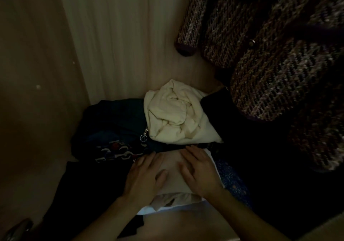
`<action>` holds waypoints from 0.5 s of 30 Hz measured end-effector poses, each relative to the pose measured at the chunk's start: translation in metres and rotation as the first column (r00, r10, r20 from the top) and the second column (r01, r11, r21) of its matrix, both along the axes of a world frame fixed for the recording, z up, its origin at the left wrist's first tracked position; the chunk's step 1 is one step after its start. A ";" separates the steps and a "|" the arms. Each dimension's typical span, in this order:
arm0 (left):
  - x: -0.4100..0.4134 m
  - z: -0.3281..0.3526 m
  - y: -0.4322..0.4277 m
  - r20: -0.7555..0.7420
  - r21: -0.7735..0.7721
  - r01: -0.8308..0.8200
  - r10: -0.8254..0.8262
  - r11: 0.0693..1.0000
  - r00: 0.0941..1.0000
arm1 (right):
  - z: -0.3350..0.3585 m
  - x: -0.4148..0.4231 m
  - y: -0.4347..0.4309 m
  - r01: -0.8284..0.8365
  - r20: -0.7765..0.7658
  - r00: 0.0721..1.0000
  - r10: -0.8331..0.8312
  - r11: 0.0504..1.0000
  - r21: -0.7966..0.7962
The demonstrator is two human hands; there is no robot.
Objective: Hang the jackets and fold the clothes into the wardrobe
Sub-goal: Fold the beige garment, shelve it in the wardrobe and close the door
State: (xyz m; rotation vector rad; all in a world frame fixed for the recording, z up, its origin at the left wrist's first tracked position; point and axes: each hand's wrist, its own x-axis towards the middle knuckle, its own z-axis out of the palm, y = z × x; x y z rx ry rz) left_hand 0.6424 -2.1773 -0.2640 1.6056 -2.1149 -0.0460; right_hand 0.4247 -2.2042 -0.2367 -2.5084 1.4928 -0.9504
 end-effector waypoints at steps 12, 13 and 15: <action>-0.005 0.036 0.060 0.112 0.020 -0.081 0.079 0.996 0.991 | 0.023 -0.017 0.050 -0.060 -0.097 0.993 0.071 0.992 0.107; -0.007 0.040 0.068 0.111 0.046 -0.096 0.090 0.994 0.990 | 0.025 -0.022 0.057 -0.080 -0.097 0.991 0.091 0.990 0.117; -0.013 0.051 0.087 0.068 0.056 -0.122 0.118 0.991 0.991 | 0.030 -0.032 0.070 -0.108 -0.101 0.987 0.122 0.984 0.139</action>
